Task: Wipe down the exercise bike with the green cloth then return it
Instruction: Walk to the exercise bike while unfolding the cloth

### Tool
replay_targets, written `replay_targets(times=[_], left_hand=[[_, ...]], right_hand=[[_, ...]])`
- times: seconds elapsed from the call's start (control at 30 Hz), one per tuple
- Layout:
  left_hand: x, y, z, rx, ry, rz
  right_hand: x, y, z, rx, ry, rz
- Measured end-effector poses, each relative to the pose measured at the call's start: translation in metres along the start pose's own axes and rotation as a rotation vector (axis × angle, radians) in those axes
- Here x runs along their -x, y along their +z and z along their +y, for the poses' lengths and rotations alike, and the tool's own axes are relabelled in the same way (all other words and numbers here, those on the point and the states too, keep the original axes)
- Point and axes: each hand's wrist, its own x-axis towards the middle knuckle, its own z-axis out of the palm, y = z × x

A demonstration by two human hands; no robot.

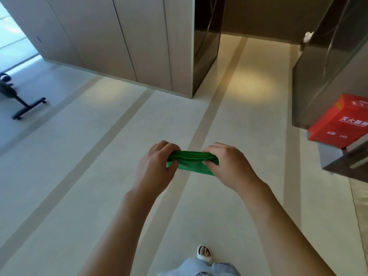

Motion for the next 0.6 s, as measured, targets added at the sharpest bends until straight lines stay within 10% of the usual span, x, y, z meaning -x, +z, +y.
replay_targets(times=[0.6], left_hand=[[-0.021, -0.080, -0.158, -0.177, -0.350, 0.254]], right_hand=[[-0.194, 0.113, -0.105, -0.060, -0.365, -0.234]])
